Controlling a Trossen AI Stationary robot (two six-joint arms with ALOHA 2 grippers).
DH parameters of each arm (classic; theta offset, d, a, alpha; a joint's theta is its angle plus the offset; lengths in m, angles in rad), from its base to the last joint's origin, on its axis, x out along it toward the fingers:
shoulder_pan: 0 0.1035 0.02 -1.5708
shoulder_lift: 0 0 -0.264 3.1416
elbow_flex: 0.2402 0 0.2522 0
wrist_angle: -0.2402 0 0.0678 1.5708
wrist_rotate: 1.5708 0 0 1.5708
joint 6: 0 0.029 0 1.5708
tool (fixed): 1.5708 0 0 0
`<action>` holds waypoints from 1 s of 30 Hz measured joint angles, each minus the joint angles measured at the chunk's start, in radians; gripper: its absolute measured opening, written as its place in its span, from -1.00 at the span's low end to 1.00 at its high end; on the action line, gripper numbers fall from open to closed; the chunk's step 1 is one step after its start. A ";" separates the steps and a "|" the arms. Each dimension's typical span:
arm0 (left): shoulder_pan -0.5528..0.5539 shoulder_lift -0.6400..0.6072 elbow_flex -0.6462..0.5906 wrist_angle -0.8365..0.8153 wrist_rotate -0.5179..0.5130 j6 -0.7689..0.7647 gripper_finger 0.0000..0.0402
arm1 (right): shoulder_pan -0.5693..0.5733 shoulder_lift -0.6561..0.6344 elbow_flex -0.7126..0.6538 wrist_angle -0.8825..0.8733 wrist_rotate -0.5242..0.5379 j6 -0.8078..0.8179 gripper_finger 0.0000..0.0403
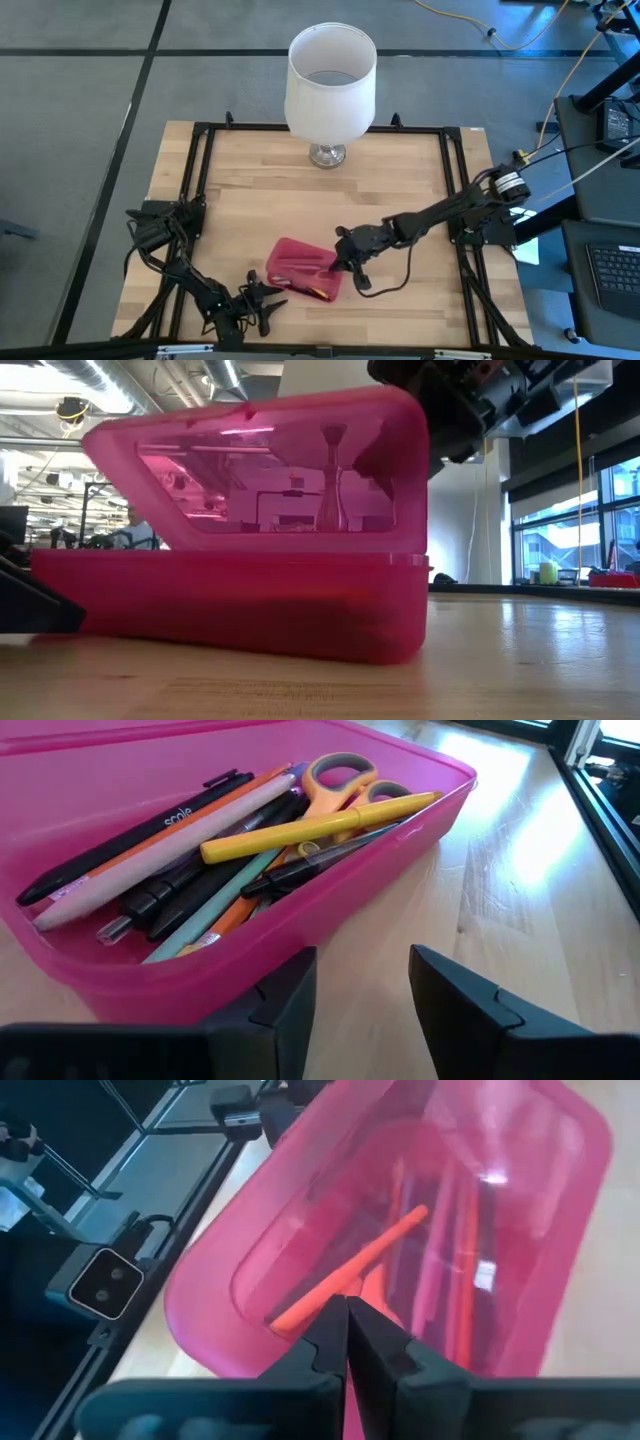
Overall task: Pick & place school supplies into a supply box
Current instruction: Close the red supply box
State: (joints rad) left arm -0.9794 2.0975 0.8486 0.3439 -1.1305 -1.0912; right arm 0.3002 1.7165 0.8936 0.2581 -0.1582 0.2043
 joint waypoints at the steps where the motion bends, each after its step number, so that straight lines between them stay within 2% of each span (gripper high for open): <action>1: 0.000 0.000 0.000 0.000 0.000 0.000 -0.24 | 0.001 0.010 0.000 0.013 -0.004 0.001 -0.93; 22: 0.000 0.001 0.000 0.000 0.021 0.019 -0.25 | 0.011 0.169 0.002 0.111 -0.021 -0.003 -0.93; 26: -0.004 -0.012 -0.001 0.030 0.089 0.055 -0.26 | 0.011 0.170 0.003 0.099 -0.021 -0.017 -0.93; 30: -0.022 -0.067 -0.002 0.060 0.205 0.111 -0.24 | 0.011 0.171 0.003 0.082 -0.021 -0.041 -0.93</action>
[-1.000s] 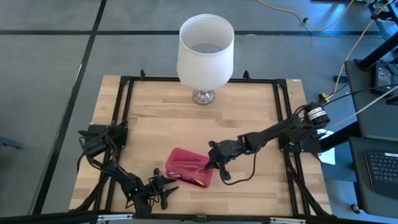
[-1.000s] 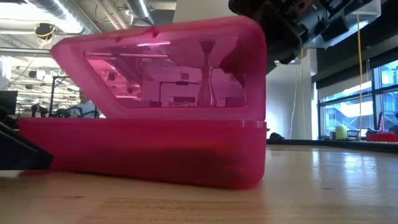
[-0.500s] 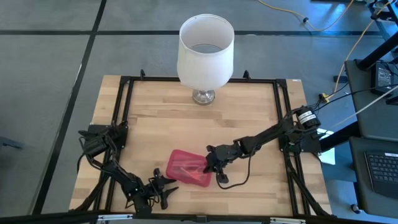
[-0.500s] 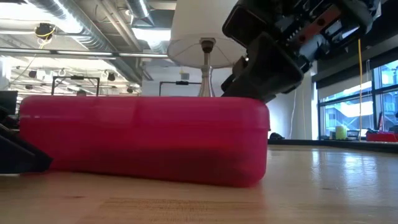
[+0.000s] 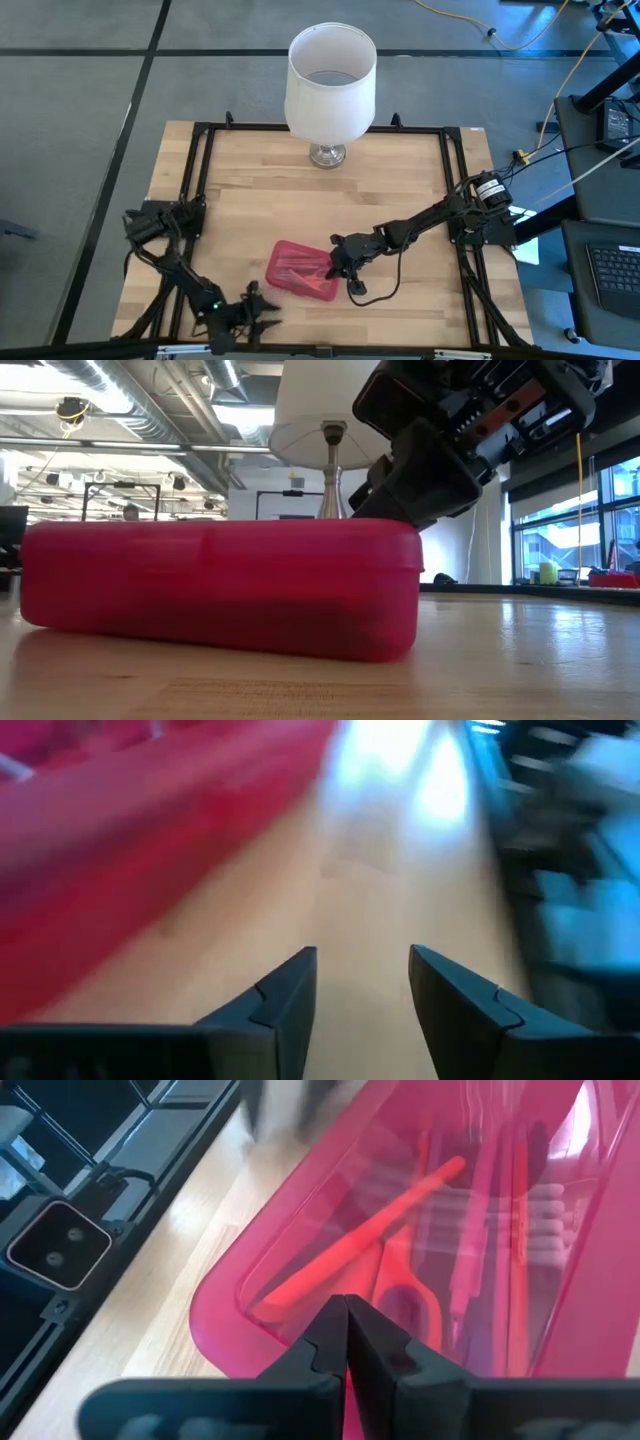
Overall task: Pick & place school supplies into a supply box
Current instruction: Close the red supply box
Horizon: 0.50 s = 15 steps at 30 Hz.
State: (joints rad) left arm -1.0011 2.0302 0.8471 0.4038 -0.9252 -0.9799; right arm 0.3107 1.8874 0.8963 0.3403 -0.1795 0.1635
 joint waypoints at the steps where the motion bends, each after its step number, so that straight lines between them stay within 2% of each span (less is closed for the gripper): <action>1: -0.003 -0.025 0.000 0.000 0.020 0.021 -0.24 | 0.000 0.000 0.001 -0.009 0.000 -0.010 -0.93; 3: 0.000 -0.074 0.001 0.001 0.023 0.063 -0.23 | 0.000 0.001 0.000 -0.017 0.000 -0.018 -0.93; 8: 0.024 -0.198 0.002 -0.008 -0.096 0.242 -0.25 | 0.000 0.002 0.000 -0.018 -0.008 -0.019 -0.93; 10: 0.051 -0.238 0.002 -0.015 -0.113 0.315 -0.26 | 0.000 0.002 -0.001 -0.018 -0.008 -0.018 -0.93; 12: 0.085 -0.268 0.002 -0.033 -0.106 0.371 -0.26 | 0.000 0.002 -0.001 -0.017 -0.008 -0.017 -0.93; 15: 0.140 -0.294 0.002 -0.106 -0.031 0.384 -0.25 | 0.000 0.002 -0.001 -0.017 -0.010 -0.016 -0.93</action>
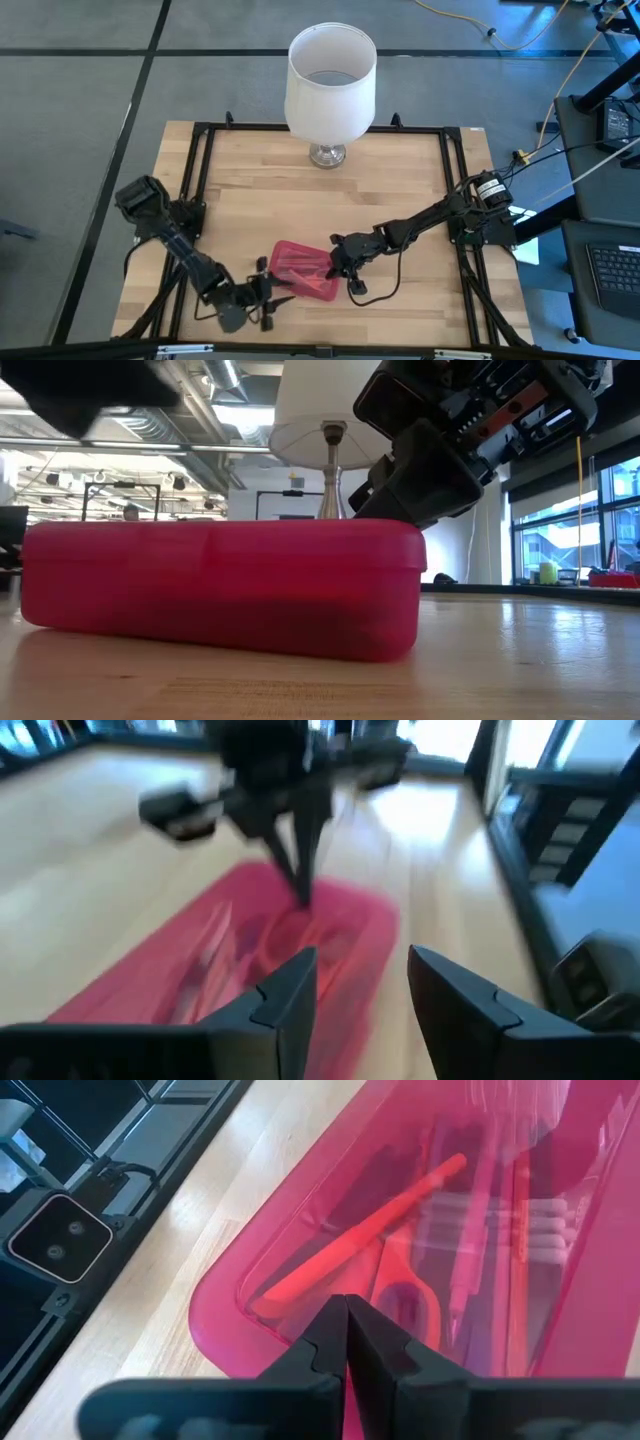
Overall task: Pick & place school supplies into a supply box
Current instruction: Close the red supply box
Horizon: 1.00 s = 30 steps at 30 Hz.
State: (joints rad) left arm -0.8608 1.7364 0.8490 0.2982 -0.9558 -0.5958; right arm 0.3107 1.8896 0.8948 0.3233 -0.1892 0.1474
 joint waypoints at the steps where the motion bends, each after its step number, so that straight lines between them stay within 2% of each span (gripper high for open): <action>1: 0.020 -0.002 0.000 -0.035 0.031 -0.010 -0.25 | 0.000 0.000 0.000 0.000 -0.005 0.000 -0.93; 7: 0.125 -0.002 0.000 -0.229 0.203 -0.126 -0.25 | -0.001 0.000 -0.001 0.000 -0.021 0.005 -0.93; 16: 0.164 -0.005 0.000 -0.280 0.314 -0.187 -0.24 | 0.000 0.000 -0.002 -0.007 -0.023 0.005 -0.93; 30: 0.122 -0.006 0.001 -0.274 0.334 -0.343 -0.25 | -0.016 -0.001 -0.001 -0.034 -0.025 0.002 -0.93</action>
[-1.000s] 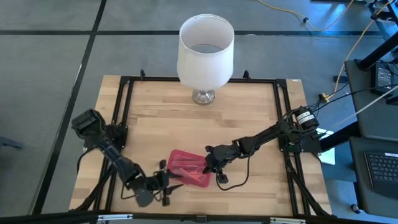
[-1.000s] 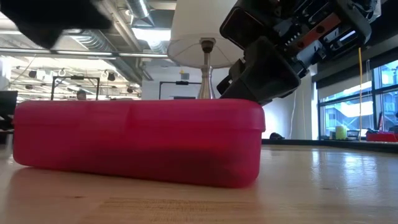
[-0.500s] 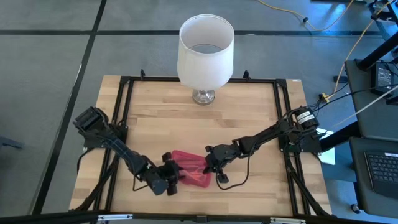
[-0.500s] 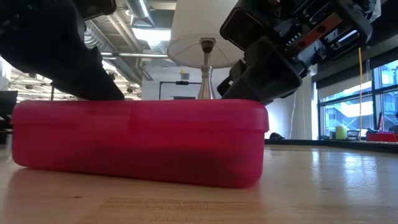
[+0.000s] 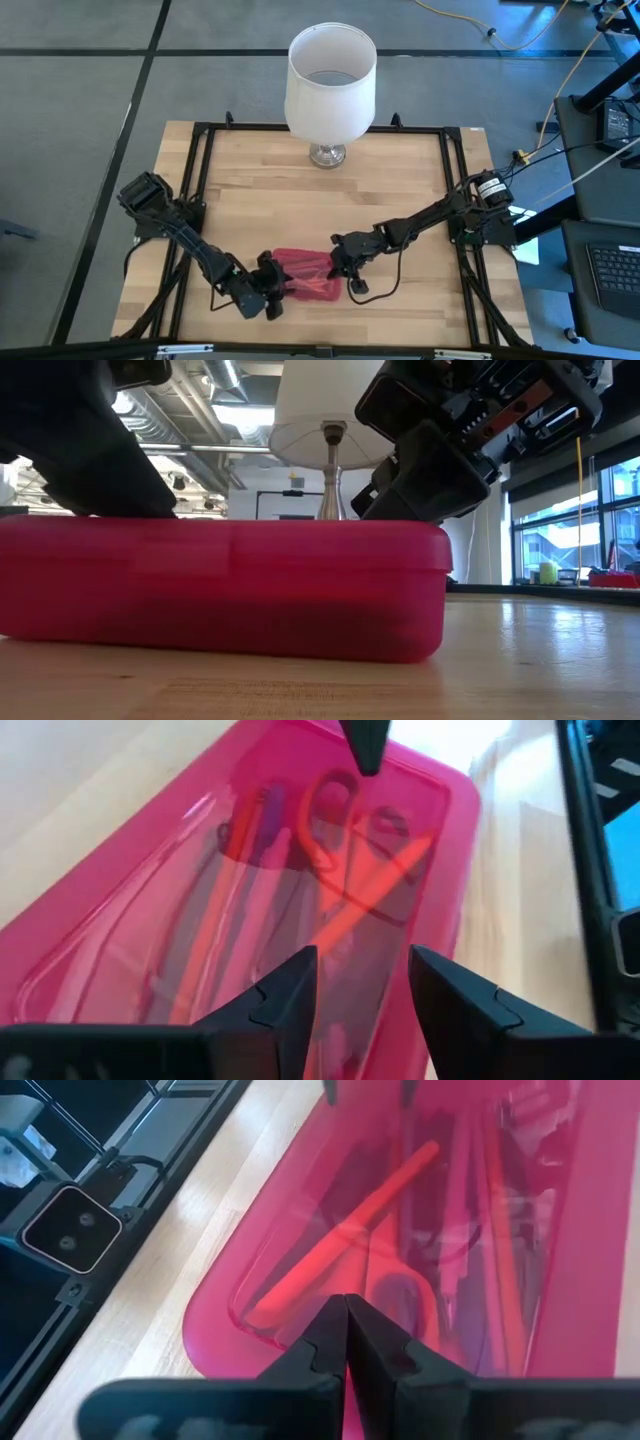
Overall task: Pick & place school supplies into a supply box
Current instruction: Close the red supply box
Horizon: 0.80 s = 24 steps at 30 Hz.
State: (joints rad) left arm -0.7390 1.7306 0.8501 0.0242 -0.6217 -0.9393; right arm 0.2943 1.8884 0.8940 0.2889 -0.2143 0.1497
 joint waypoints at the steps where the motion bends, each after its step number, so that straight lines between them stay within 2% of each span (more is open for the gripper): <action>1: -0.004 0.000 0.000 0.005 0.003 -0.004 -0.24 | -0.001 0.000 0.000 -0.002 -0.001 -0.002 -0.93; 24: -0.034 0.002 -0.002 0.028 -0.004 -0.070 -0.26 | -0.004 -0.001 0.001 -0.012 -0.001 -0.107 -0.93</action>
State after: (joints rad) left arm -0.7725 1.7329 0.8482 0.0522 -0.6254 -1.0091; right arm 0.2905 1.8874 0.8948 0.2769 -0.2150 0.0428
